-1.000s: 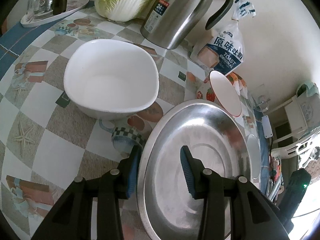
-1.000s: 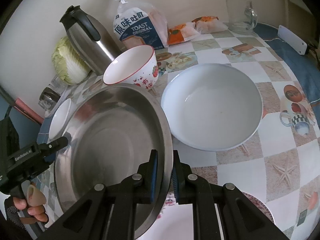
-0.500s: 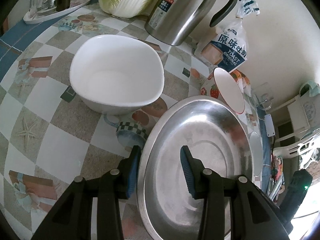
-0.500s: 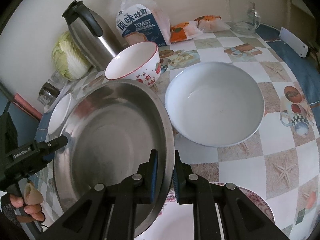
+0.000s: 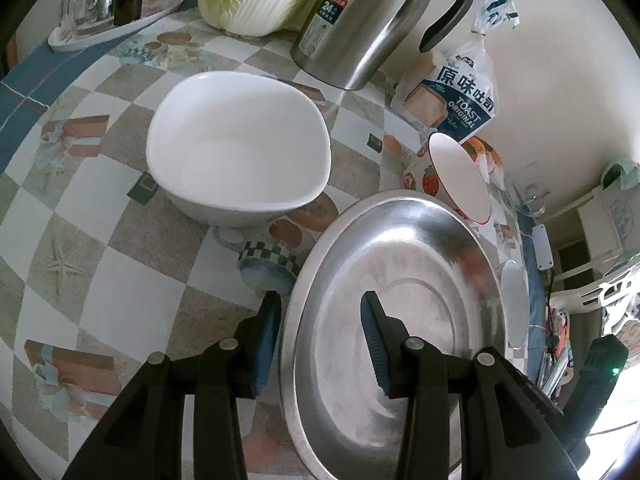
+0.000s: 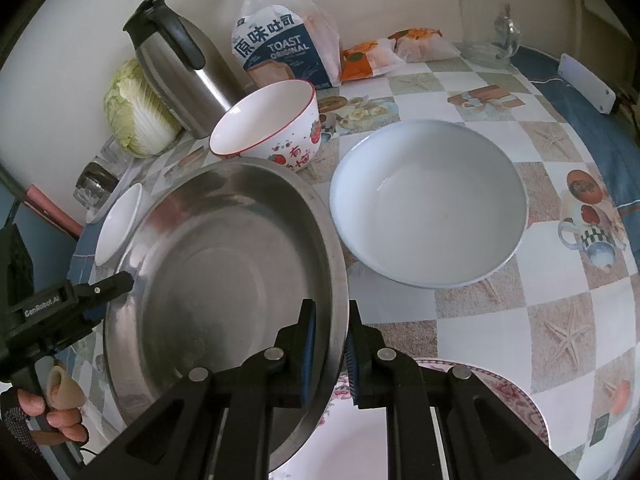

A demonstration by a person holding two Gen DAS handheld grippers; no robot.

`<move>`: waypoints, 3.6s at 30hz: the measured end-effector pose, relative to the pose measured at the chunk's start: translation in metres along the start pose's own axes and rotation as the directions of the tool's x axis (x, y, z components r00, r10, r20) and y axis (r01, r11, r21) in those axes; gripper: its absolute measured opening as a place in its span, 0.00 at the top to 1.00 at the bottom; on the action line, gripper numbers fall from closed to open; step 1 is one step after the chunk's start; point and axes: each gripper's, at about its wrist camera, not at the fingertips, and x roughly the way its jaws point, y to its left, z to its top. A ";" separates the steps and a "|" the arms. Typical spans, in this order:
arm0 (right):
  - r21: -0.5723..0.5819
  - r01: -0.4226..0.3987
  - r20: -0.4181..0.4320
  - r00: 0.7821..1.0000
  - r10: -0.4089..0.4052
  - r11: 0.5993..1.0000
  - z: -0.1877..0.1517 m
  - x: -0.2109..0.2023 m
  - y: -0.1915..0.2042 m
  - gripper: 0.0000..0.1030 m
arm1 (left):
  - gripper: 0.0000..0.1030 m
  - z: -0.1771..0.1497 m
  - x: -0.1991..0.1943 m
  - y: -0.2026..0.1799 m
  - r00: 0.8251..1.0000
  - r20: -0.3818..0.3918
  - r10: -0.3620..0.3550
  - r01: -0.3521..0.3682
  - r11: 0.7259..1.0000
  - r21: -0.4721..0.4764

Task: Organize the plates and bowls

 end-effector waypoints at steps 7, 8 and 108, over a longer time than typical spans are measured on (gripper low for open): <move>0.005 0.008 0.004 1.000 -0.008 1.000 0.000 -0.005 -0.001 0.85 | 0.52 0.000 -0.006 0.001 1.000 0.021 0.023 -0.023 1.000 0.017; 0.005 0.010 0.005 1.000 -0.010 1.000 0.000 -0.006 -0.001 0.85 | 0.51 0.000 -0.007 0.001 0.999 0.023 0.028 -0.028 0.999 0.019; 0.156 0.175 -0.019 0.985 -0.174 0.972 -0.074 -0.074 -0.100 0.04 | 0.07 -0.150 -0.034 -0.148 0.997 -0.053 0.055 -0.036 0.952 0.305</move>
